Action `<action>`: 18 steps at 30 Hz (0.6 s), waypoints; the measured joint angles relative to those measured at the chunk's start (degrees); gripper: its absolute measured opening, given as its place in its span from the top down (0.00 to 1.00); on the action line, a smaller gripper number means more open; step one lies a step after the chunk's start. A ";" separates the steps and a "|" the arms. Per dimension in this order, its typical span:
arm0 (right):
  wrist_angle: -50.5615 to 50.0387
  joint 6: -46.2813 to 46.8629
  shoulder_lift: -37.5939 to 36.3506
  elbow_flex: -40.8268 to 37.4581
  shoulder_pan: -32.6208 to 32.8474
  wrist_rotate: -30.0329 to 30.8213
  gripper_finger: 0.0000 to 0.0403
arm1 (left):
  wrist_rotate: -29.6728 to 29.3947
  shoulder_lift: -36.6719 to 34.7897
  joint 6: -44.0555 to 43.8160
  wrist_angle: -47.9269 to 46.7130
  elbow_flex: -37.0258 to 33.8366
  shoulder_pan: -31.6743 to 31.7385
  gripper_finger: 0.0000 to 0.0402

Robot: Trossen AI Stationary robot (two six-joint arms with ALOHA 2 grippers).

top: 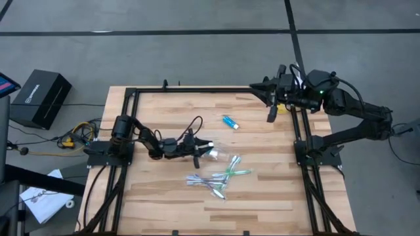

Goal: Pick & Place toothbrushing station
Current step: Put the bottom blue mouthwash bottle into the transparent organizer

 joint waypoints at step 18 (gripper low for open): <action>1.82 0.17 3.58 -0.07 2.02 0.01 0.85 | 7.04 0.03 3.62 -0.39 6.64 2.76 0.80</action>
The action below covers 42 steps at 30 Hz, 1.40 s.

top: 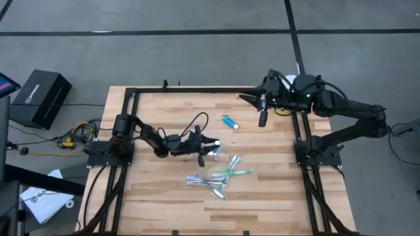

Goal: Pick & Place toothbrushing station
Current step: Put the bottom blue mouthwash bottle into the transparent organizer

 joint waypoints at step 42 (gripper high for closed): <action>2.67 -0.01 -0.28 0.05 3.21 0.01 0.85 | 8.24 0.00 2.35 0.07 0.00 4.96 0.66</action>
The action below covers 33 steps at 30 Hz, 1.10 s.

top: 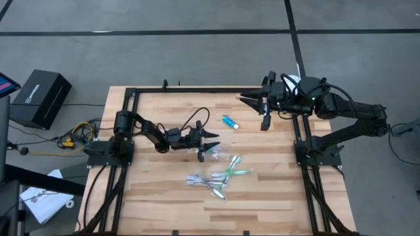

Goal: Pick & Place toothbrushing station
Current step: Put the bottom blue mouthwash bottle into the transparent organizer

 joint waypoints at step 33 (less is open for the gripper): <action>1.80 1.99 -2.73 0.07 -2.11 0.00 0.85 | 1.60 -44.75 -6.97 -62.87 0.87 -0.70 0.78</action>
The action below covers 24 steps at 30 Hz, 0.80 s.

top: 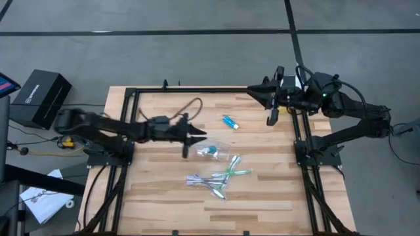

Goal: Pick & Place toothbrushing station
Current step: Put the bottom blue mouthwash bottle into the transparent organizer

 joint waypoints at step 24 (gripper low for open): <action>1.37 7.35 -2.61 -0.04 -3.50 -1.02 0.85 | 3.76 -4.39 -28.95 -20.11 -0.07 -1.68 1.00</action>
